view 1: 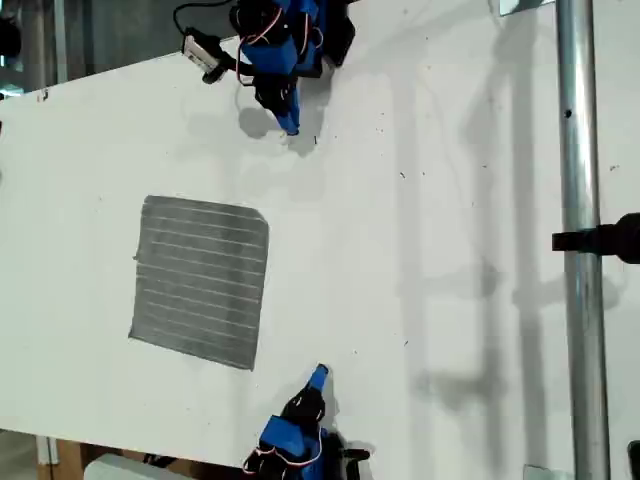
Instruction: Grasp corners of a towel and fold twice.
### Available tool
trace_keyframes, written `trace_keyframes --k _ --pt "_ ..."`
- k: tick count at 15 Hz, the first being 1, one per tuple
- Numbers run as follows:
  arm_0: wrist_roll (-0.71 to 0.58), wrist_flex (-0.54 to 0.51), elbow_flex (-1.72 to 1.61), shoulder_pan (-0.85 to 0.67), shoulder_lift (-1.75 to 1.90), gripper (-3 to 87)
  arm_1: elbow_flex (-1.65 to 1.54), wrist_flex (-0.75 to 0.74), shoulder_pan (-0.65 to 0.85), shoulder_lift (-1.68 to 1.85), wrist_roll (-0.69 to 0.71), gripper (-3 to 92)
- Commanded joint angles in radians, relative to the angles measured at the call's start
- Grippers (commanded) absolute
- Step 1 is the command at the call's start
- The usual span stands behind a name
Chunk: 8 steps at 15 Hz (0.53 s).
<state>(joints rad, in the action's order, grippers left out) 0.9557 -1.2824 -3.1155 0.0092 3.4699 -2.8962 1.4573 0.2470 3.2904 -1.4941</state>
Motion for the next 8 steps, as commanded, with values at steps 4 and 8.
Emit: trace_keyframes --k 4,8 --pt "0.423 -0.005 -0.005 -0.147 0.005 -2.6 0.008 0.008 -0.018 -0.003 -0.009 -0.2" --pt "0.423 -0.005 -0.005 -0.147 0.005 -2.6 0.008 0.008 -0.029 -0.003 -0.015 -0.2"
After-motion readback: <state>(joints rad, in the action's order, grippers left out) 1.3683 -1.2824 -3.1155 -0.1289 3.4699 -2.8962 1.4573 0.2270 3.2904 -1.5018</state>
